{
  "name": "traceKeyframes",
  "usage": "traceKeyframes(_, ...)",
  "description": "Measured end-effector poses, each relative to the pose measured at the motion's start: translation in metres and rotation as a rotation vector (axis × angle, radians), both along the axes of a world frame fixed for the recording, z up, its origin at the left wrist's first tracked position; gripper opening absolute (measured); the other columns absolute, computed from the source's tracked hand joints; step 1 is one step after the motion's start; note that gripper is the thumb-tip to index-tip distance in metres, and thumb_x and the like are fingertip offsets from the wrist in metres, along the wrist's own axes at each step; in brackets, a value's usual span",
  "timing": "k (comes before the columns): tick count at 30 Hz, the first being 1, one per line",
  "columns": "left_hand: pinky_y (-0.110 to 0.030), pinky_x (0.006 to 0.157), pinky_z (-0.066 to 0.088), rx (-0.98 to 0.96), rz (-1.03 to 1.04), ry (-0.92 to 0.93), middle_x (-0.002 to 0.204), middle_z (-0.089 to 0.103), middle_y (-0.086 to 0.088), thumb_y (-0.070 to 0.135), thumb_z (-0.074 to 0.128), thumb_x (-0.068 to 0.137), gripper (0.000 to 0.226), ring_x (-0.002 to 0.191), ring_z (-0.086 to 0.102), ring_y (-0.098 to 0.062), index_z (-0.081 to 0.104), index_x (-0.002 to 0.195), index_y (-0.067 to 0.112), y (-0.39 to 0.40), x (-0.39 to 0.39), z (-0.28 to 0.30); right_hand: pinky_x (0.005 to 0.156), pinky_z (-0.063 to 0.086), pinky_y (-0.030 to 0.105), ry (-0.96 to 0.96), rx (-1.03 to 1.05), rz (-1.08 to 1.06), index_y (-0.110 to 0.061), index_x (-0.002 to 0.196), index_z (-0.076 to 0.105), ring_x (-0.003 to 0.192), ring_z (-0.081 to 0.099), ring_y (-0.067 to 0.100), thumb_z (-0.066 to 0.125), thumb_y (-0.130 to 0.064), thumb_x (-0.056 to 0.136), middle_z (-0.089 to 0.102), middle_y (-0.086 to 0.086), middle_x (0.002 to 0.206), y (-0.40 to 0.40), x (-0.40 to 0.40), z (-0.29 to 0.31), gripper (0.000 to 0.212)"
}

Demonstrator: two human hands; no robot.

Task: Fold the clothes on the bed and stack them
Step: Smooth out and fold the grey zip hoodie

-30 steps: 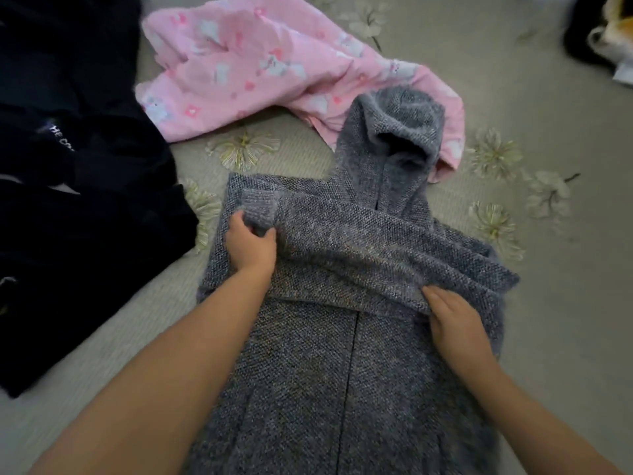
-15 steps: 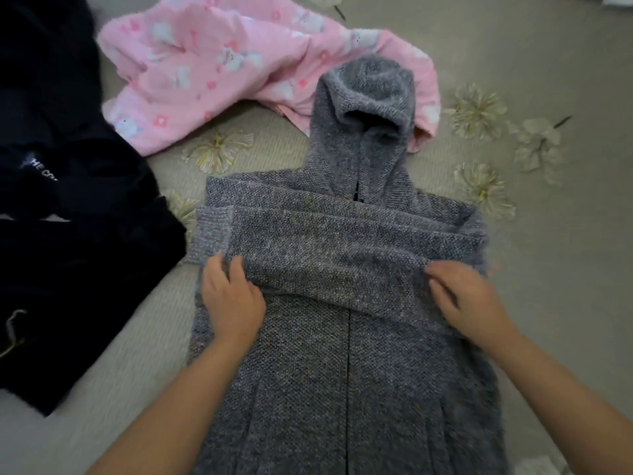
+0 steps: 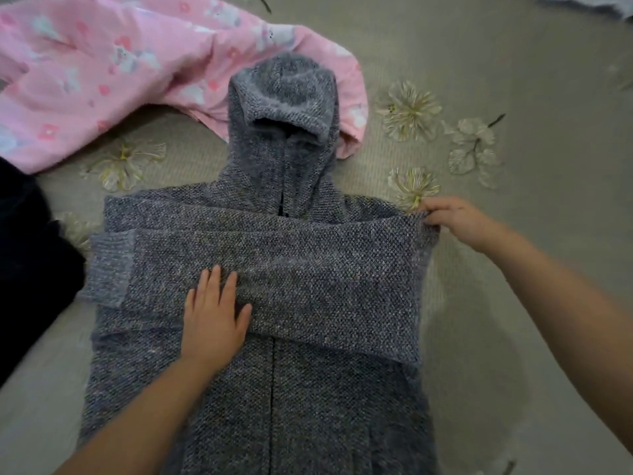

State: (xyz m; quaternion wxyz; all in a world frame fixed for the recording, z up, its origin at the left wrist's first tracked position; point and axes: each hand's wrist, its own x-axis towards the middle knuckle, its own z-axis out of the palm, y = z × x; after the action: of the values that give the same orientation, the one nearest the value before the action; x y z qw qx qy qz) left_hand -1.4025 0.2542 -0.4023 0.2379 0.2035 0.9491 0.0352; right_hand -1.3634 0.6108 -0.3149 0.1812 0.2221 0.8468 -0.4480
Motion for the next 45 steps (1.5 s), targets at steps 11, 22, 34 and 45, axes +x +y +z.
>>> traceKeyframes(11, -0.043, 0.112, 0.008, 0.04, -0.033, 0.013, 0.154, 0.011, -0.01, 0.076, -0.012, 0.071, 0.1, 0.142, 0.005, -0.024, 0.022, 0.145, 0.019, 0.022, -0.019, 0.014, 0.093, 0.023, 0.037, -0.068, 0.875, 0.197, -0.007, 0.103, 0.061, 0.103, 0.05, 0.025, 0.032, -0.045, 0.092, 0.06, 0.012, 0.103, -0.002, -0.001, -0.073, 0.049)
traceKeyframes(22, -0.053, 0.089, 0.035, 0.151, -0.07, 0.24, 0.086, 0.058, -0.023, 0.009, 0.047, 0.088, 0.023, 0.088, 0.054, -0.039, 0.063, 0.093, -0.008, 0.054, -0.078, 0.006, 0.065, 0.029, 0.026, -0.277, 0.237, 0.645, -0.012, 0.082, 0.051, 0.078, 0.047, 0.017, 0.041, -0.031, 0.068, 0.047, -0.003, 0.07, 0.018, -0.034, -0.014, 0.025)
traceKeyframes(34, -0.054, 0.11, 0.005, 0.158, 0.04, 0.236, 0.146, 0.029, -0.021, 0.039, 0.039, 0.092, 0.058, 0.138, 0.018, -0.036, 0.034, 0.139, 0.005, 0.052, -0.084, 0.0, 0.105, 0.018, 0.047, -0.036, 0.902, 0.072, -0.006, 0.121, 0.053, 0.121, 0.04, 0.03, 0.058, -0.017, 0.085, 0.053, 0.017, 0.121, -0.008, 0.009, -0.083, 0.038)
traceKeyframes(45, -0.04, 0.112, -0.01, 0.032, 0.188, 0.179, 0.154, 0.009, -0.01, 0.05, 0.012, 0.083, 0.075, 0.143, 0.001, -0.023, 0.015, 0.145, 0.009, 0.0, -0.094, -0.021, 0.072, 0.042, 0.019, 0.31, 0.247, -0.402, -0.004, 0.124, 0.05, 0.095, 0.056, 0.018, 0.041, -0.03, 0.096, 0.06, 0.01, 0.116, -0.062, -0.165, -0.031, 0.039)
